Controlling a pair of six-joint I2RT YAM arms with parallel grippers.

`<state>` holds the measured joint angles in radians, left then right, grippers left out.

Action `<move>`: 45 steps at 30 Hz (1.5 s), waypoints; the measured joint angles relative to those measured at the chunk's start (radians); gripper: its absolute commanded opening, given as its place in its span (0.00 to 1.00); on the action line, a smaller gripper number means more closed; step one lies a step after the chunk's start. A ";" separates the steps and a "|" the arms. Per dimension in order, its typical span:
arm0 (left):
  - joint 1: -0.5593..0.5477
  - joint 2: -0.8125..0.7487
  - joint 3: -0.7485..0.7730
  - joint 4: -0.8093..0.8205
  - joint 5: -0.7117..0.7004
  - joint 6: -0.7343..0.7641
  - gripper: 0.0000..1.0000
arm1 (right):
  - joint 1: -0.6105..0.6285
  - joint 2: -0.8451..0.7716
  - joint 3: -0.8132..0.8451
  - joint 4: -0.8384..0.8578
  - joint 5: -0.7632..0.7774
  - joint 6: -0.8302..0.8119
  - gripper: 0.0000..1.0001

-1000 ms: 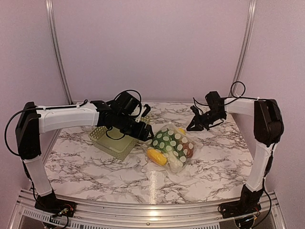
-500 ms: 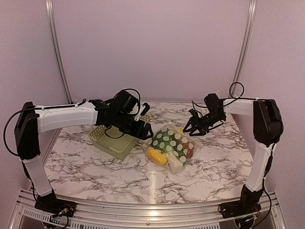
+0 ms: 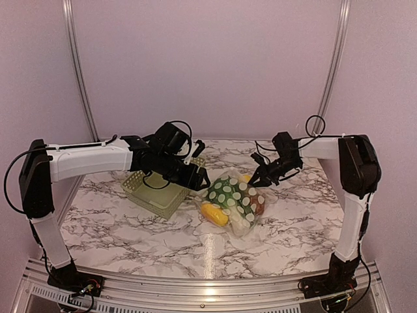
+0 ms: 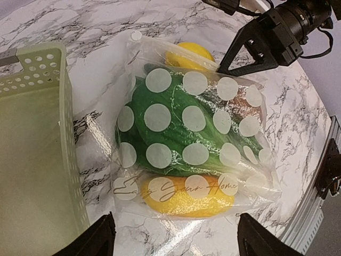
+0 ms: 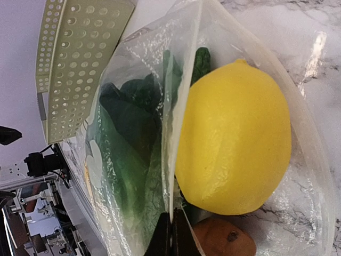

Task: Place the food in the zip-top bag and seal the zipper
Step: Pick up the zipper food storage bag from the center of the board, then pass from the right arm to the left

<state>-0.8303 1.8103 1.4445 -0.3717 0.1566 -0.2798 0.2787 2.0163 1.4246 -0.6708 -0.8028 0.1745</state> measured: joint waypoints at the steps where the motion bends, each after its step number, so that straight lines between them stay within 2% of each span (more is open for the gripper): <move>1: 0.000 -0.001 0.000 0.000 0.000 0.000 0.81 | 0.001 0.000 0.001 0.000 0.000 0.000 0.00; 7: 0.000 -0.003 0.000 0.001 -0.005 -0.002 0.81 | 0.016 -0.032 0.048 -0.006 0.011 0.004 0.00; 19: 0.011 -0.005 0.000 0.043 -0.028 -0.060 0.85 | 0.071 -0.210 0.253 -0.087 0.043 0.014 0.00; 27: 0.067 -0.045 0.005 0.082 -0.083 -0.186 0.93 | 0.238 -0.221 0.288 -0.168 0.114 -0.011 0.00; 31: 0.086 -0.051 0.085 0.072 -0.085 -0.219 0.93 | 0.372 -0.222 0.288 -0.189 0.150 -0.026 0.00; 32: 0.087 -0.049 0.115 0.062 -0.080 -0.227 0.94 | 0.398 -0.222 0.289 -0.193 0.158 -0.027 0.00; 33: 0.086 -0.045 0.152 0.047 -0.075 -0.233 0.98 | 0.428 -0.221 0.294 -0.204 0.165 -0.027 0.00; 36: 0.083 -0.018 0.266 -0.017 -0.052 -0.243 0.99 | 0.494 -0.219 0.324 -0.229 0.198 -0.018 0.00; 39: 0.079 0.005 0.348 -0.123 -0.051 -0.256 0.99 | 0.503 -0.216 0.356 -0.241 0.221 -0.014 0.00; 45: 0.057 0.018 0.373 -0.259 -0.093 -0.263 0.99 | 0.512 -0.202 0.360 -0.300 0.224 -0.013 0.00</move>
<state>-0.7734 1.8282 1.8175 -0.6304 0.0639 -0.5426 0.7902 1.8145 1.7851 -0.9707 -0.5785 0.1616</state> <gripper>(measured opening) 0.989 0.004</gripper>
